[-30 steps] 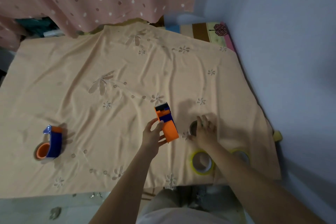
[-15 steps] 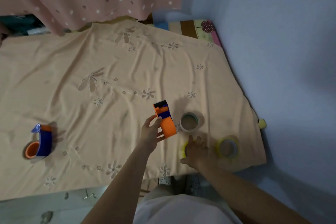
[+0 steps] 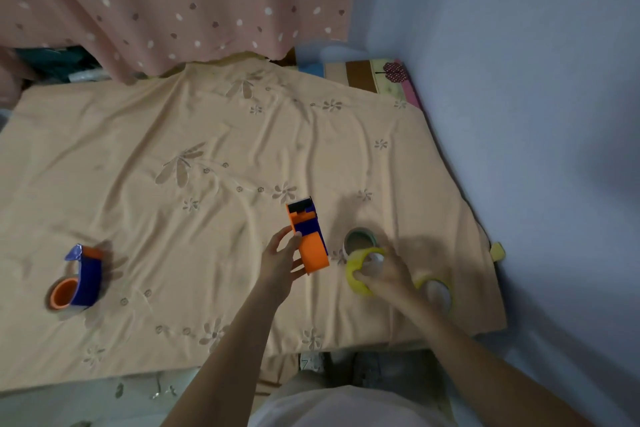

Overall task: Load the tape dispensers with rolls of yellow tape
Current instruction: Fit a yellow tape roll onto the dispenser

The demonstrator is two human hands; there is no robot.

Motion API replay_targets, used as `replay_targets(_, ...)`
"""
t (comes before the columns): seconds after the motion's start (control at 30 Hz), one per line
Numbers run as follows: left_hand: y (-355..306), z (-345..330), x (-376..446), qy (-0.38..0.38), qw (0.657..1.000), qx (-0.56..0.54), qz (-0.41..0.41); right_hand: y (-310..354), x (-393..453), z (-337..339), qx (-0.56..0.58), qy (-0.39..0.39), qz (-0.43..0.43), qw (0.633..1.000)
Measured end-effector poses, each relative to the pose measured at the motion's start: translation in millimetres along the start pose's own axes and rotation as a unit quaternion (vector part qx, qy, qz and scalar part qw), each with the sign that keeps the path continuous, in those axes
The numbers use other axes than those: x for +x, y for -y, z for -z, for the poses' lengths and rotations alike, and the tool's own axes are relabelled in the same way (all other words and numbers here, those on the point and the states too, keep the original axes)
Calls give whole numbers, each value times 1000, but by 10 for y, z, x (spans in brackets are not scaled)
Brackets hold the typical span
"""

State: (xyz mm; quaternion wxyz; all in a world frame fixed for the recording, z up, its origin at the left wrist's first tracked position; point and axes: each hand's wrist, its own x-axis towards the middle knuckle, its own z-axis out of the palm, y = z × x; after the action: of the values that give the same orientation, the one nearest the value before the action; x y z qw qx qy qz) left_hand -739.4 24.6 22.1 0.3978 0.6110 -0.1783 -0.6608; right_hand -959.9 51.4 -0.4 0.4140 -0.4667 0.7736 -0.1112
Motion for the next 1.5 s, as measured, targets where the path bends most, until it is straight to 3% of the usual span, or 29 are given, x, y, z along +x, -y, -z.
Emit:
replay_targets(0.1,-92,-62,-61,25,999,-3,-27,170,19,361,165,7,44,985)
replay_targets(0.2,-193,-197,-160,78,995,-2,-55,375,-74,595,226,38,109,967)
replay_targets(0.37,-317,-357,-314,103,990,-18,-92,567,-213,698,219,73,195,953)
replay_targets(0.6,-352,-383,-429,116,988,-15,-101,687,-319,679,219,120,216,944)
replay_targets(0.83,-275,-377,-471,219,973,-47,-60,814,-355,603,225,96,194,950)
replay_targets(0.97,-275,-295,-418,279,955,1,-96,904,-335,539,212,103,191,953)
replay_targets(1.03,-302,-295,-402,257,958,40,-125,975,-330,501,212,105,197,951)
replay_targets(1.17,-361,-297,-328,120,979,33,-160,1164,-348,440,181,151,208,949)
replay_targets(1.2,-371,-275,-307,103,982,18,-160,1199,-337,433,148,125,218,957)
replay_targets(1.27,-398,-196,-264,91,983,9,-160,1235,-279,425,96,-12,223,970)
replay_targets(1.33,-425,-104,-234,89,983,4,-158,1240,-238,426,89,-143,231,958)
replay_targets(1.37,-439,-61,-229,94,984,-4,-154,1241,-224,416,88,-164,232,955)
replay_targets(1.4,-456,-25,-237,105,983,-18,-148,1256,-219,411,100,-143,220,960)
replay_targets(1.5,-482,55,-297,148,979,-73,-123,1354,-249,326,196,48,123,972)
